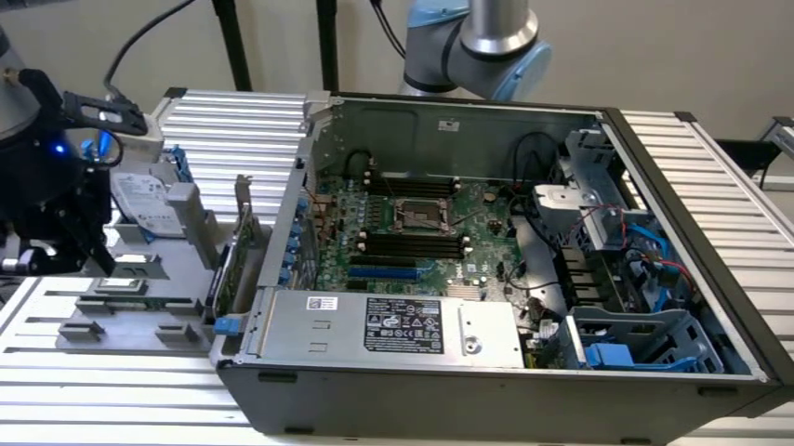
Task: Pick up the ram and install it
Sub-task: 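Pick up the ram and move it above insertion slot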
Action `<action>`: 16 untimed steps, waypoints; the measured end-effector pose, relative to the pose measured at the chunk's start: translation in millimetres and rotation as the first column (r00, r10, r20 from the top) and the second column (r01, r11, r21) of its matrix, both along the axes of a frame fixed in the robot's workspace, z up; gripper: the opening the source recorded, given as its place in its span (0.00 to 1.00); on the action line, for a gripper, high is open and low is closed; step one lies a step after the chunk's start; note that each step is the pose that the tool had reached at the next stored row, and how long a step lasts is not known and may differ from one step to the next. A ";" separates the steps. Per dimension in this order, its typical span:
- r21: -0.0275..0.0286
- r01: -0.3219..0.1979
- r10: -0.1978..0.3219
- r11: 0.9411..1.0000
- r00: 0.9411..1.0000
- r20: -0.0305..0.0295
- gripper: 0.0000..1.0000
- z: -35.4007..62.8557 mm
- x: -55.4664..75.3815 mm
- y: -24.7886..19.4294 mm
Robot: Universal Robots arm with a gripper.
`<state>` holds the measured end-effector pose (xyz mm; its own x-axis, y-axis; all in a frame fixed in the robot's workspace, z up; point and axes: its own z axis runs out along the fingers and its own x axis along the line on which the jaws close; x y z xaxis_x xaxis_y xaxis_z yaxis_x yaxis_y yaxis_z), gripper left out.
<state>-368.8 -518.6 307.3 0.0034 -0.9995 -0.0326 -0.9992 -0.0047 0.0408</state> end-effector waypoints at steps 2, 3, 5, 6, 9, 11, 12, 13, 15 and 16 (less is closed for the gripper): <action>0.000 0.000 0.000 1.000 1.000 0.000 0.13 6.5 3.8 1.1; 0.000 0.000 0.000 1.000 1.000 0.000 0.13 9.6 5.7 1.6; 0.001 0.000 0.000 1.000 1.000 0.000 0.13 15.7 9.8 2.6; 0.001 0.000 0.000 1.000 1.000 0.000 0.13 18.7 12.0 3.1; 0.002 0.000 0.000 1.000 1.000 0.000 0.13 27.5 19.1 4.3; 0.003 0.000 0.000 1.000 1.000 0.000 0.13 33.4 24.1 5.1; 0.003 0.000 0.000 1.000 1.000 0.000 0.13 36.1 26.6 5.5; 0.003 0.000 0.000 1.000 1.000 0.000 0.13 38.8 29.3 5.8; 0.004 0.000 0.000 1.000 1.000 0.000 0.13 44.2 35.0 6.4; 0.005 0.000 0.000 1.000 1.000 0.000 0.13 46.8 37.8 6.7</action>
